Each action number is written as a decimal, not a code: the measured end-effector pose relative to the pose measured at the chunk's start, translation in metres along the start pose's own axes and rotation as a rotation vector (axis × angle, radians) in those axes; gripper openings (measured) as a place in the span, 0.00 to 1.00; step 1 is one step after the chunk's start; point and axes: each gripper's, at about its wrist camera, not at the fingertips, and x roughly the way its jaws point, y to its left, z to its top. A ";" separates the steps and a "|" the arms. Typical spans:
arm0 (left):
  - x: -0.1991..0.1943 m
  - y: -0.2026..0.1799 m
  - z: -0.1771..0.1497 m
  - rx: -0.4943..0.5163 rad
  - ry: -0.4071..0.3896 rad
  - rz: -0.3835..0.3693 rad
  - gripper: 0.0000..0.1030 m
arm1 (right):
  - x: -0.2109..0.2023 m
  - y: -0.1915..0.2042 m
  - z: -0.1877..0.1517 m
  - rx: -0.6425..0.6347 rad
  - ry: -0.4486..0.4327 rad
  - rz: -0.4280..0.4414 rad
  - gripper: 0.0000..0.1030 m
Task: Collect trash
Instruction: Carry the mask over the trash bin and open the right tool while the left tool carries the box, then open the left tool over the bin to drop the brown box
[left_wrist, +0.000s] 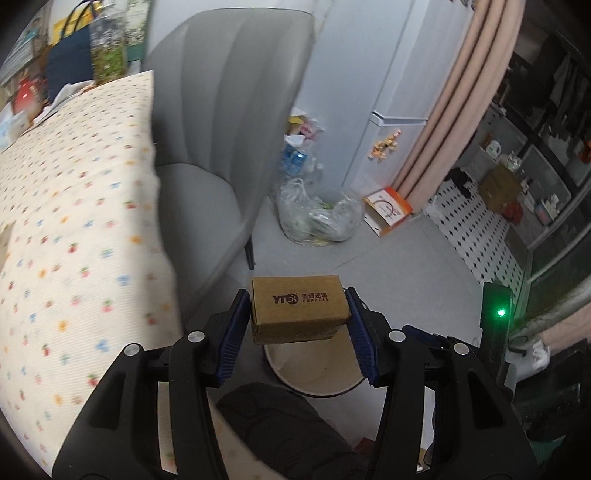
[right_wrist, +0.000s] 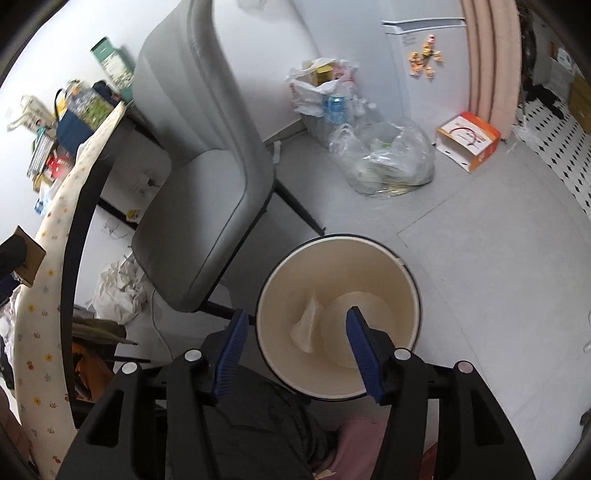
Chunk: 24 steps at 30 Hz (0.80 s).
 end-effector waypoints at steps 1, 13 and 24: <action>0.003 -0.004 0.001 0.007 0.005 -0.005 0.51 | -0.003 -0.006 0.000 0.011 -0.005 -0.006 0.56; 0.044 -0.066 0.005 0.110 0.092 -0.084 0.66 | -0.065 -0.058 0.002 0.097 -0.116 -0.072 0.77; 0.000 -0.034 0.009 0.035 0.002 -0.014 0.91 | -0.084 -0.042 0.003 0.076 -0.167 -0.061 0.92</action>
